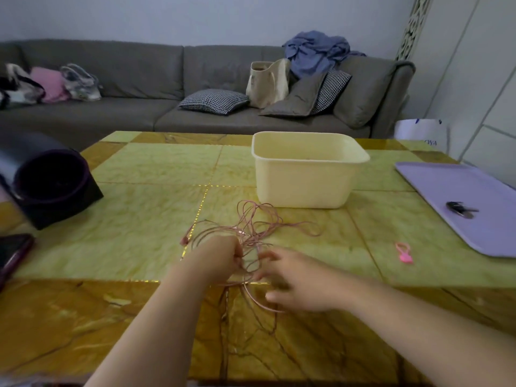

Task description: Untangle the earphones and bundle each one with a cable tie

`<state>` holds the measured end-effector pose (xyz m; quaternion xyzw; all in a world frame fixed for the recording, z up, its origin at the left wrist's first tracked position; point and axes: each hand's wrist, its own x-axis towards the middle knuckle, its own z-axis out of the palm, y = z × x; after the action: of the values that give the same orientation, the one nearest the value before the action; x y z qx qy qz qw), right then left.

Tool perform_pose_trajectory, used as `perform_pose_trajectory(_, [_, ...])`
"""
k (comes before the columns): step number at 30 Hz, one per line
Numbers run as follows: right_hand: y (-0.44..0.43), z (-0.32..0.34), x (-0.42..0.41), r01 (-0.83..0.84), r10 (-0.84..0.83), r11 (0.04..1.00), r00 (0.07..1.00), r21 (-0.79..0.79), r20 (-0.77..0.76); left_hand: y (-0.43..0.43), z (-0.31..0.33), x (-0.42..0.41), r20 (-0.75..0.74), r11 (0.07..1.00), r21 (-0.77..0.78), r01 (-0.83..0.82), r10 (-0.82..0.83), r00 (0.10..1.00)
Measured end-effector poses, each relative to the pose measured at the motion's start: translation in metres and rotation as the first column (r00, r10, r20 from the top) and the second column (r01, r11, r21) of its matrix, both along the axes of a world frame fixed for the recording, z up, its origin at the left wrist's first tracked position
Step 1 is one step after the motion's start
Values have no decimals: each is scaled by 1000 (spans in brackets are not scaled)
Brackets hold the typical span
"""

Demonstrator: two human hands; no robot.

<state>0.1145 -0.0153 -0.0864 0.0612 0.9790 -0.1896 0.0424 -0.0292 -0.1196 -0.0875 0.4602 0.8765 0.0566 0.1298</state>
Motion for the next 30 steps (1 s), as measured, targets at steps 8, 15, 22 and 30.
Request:
perform_pose_trajectory(8, [30,-12,21,209,-208,977,978,45,-25,10,17,8,370,833,497,-242,48,928])
perform_pose_trajectory(15, [88,9,42,595,-588,794,702,-122,-403,14,46,12,679,383,696,-608,-74,731])
perform_pose_trajectory(22, [93,11,56,695,-685,719,709,5,-167,20,57,22,723,274,688,-672,-343,600])
perform_pose_trajectory(30, [40,30,38,339,-522,814,782,-471,-340,20,71,63,624,600,760,-248,-570,534])
